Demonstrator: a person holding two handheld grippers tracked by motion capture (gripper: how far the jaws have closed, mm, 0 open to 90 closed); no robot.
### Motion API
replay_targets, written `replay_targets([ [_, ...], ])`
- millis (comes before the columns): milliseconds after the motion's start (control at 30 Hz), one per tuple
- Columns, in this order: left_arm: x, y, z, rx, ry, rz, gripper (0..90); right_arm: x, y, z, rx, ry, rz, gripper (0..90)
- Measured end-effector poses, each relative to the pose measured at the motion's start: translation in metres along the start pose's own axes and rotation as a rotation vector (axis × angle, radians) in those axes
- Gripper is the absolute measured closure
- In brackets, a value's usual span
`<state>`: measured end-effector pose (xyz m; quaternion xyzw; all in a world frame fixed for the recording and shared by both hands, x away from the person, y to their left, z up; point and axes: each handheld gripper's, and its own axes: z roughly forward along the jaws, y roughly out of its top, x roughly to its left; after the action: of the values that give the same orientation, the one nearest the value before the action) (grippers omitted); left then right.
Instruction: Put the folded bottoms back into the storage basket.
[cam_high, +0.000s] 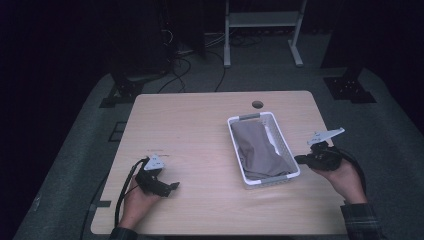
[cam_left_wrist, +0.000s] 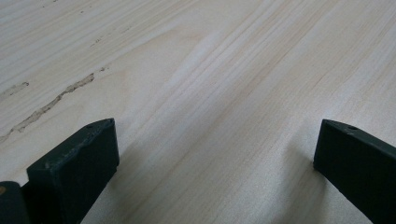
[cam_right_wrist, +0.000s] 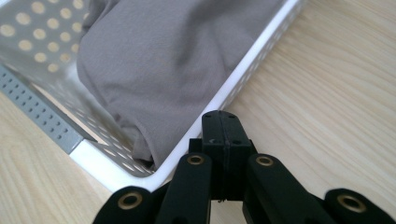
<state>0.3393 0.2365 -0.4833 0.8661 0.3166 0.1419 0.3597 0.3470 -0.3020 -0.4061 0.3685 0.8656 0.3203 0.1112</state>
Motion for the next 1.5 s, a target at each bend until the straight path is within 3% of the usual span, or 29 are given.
replay_targets([
  [500, 0.000, 0.000, 0.000, 0.000, 0.000, 0.000, 0.0, 0.025, 0.013, 0.011, 0.000, 0.048, -0.069, 89.2],
  [733, 0.000, 0.001, 0.001, 0.000, -0.002, 0.000, 0.0, 0.029, 0.014, 0.012, -0.016, 0.037, -0.076, 87.1],
  [800, 0.000, 0.001, 0.001, -0.003, -0.001, 0.001, 0.0, 0.027, 0.013, 0.011, -0.035, 0.023, -0.062, 83.0],
  [900, 0.000, 0.001, 0.002, -0.002, -0.002, 0.001, 0.0, 0.023, 0.011, 0.010, -0.055, 0.001, -0.035, 69.5],
  [1233, 0.000, 0.002, 0.002, 0.000, -0.003, 0.001, 0.0, 0.007, -0.003, 0.014, -0.096, -0.098, 0.076, 11.9],
  [1367, 0.000, 0.002, 0.002, 0.001, -0.003, 0.002, 0.0, 0.001, -0.009, 0.016, -0.119, -0.112, 0.111, 1.5],
  [1500, 0.000, 0.002, 0.002, 0.001, -0.003, 0.001, 0.0, -0.001, -0.013, 0.017, -0.119, -0.133, 0.122, 1.0],
])
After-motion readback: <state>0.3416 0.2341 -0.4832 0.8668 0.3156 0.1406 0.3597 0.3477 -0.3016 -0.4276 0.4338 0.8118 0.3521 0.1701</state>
